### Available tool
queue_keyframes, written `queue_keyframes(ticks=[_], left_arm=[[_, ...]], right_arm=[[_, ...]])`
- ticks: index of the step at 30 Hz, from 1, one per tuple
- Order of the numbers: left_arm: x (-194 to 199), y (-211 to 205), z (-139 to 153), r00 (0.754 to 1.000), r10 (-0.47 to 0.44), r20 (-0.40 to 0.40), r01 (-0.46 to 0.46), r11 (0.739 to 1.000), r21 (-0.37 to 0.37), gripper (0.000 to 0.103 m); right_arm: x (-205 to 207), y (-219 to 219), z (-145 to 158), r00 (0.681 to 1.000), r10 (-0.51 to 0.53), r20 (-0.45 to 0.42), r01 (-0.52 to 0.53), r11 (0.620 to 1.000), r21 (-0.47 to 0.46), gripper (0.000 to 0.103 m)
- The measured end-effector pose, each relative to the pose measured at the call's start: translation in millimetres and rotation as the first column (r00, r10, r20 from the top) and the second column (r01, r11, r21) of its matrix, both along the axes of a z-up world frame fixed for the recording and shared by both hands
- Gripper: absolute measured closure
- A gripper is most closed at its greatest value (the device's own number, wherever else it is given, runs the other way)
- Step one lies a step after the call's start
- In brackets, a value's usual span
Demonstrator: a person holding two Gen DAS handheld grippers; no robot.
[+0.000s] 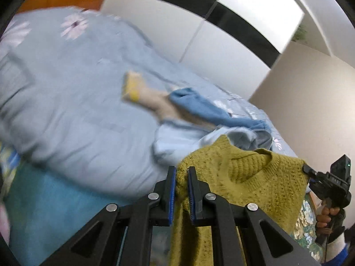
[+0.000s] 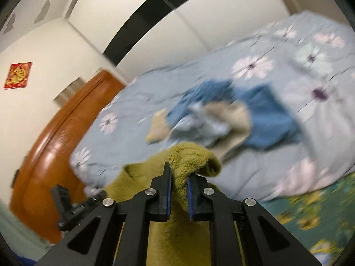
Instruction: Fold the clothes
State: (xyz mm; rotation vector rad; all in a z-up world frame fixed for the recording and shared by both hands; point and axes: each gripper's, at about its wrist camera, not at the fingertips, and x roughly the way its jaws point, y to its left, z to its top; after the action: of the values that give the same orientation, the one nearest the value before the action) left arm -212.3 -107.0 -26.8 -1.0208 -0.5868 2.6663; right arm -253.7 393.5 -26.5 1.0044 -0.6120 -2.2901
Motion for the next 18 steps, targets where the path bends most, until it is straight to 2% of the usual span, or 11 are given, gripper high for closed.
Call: queue_keyframes(ticks=[3,6,8,10,11,12,15,18], left_arm=[[-36.4,8.3,-19.6,0.997,-0.013,0.073,0.014,1.000,-0.016,0.092],[-49.3,14.6,-44.4,0.988,-0.009,0.156,0.016,0.999,-0.042,0.092],[-48.6,15.5,-52.3,0.982,-0.012,0.187,0.017,0.999,-0.029,0.090],[-36.1,10.3,-52.4,0.981,-0.006,0.193,0.007,1.000,-0.007,0.084],[-28.6,7.4,-51.9,0.981,0.001,0.195,-0.001,1.000,-0.002,0.073],[-19.3,4.3,-51.4,0.980,0.015,0.201,-0.016,1.000,-0.001,0.057],[19.2,-4.6,-52.8,0.975,0.056,0.214,-0.060,0.998,0.014,0.047],[65.2,-5.3,-75.1,0.951,0.068,0.303,-0.082,0.996,0.035,0.044]], right_arm=[[-14.2,3.2,-19.2,0.997,-0.040,0.058,0.037,0.998,0.047,0.091],[-28.7,2.1,-43.8,0.989,-0.068,0.131,0.055,0.994,0.098,0.091],[-33.3,-0.8,-56.0,0.986,-0.064,0.156,0.044,0.990,0.132,0.091],[-34.9,-0.6,-60.3,0.985,-0.061,0.162,0.036,0.987,0.154,0.088],[-34.4,0.7,-59.2,0.985,-0.062,0.160,0.037,0.987,0.157,0.086],[-32.1,3.5,-57.3,0.985,-0.066,0.157,0.041,0.987,0.158,0.085],[-18.4,17.7,-48.6,0.986,-0.084,0.145,0.060,0.985,0.162,0.077],[16.3,41.9,-48.8,0.981,-0.124,0.148,0.099,0.981,0.164,0.069]])
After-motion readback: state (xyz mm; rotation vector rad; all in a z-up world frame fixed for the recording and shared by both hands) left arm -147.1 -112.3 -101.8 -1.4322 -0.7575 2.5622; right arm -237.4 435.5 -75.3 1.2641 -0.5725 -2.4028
